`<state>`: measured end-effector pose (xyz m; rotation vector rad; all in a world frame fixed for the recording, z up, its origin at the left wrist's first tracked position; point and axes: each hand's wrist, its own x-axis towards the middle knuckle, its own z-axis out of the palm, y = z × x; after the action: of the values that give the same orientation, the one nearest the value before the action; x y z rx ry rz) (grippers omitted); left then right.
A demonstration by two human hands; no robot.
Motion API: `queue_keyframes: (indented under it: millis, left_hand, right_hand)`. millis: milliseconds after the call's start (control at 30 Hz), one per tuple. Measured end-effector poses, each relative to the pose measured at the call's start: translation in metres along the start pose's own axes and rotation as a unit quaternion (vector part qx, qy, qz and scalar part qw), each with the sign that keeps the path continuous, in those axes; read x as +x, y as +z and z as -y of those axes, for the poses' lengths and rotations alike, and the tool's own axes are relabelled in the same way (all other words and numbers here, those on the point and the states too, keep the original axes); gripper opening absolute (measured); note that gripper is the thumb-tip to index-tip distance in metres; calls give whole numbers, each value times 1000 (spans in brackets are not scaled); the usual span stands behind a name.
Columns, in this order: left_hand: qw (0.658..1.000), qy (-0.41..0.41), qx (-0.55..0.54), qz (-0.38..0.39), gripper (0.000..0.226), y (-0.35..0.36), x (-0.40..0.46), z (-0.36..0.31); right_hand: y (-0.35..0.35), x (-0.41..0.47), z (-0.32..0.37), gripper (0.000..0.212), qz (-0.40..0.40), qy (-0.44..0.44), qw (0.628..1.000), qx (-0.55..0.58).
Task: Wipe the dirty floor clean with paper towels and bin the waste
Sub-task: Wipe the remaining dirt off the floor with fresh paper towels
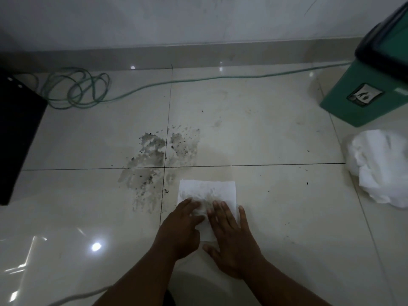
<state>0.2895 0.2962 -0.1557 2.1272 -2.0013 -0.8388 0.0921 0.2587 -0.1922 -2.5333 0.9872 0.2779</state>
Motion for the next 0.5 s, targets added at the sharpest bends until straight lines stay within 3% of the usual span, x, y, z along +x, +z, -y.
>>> queue_keyframes:
  millis: [167,300,400,500]
  left_hand:
    - [999,-23,31,23,43,-9,4,-7]
    - [995,-50,51,63,54,-18,16,-17]
    - [997,-66,31,19,55,-25,39,-33]
    - [998,-49,2,-43,55,-36,73,-62]
  right_hand:
    - [-2,-7,-3,86,4,-14,1000,-6]
    - [-13,-7,-4,83,8,-12,1000,-6]
    - [-35,-1,-18,74,-53,60,996,48]
    - [-76,0,-57,71,-140,173,969,108]
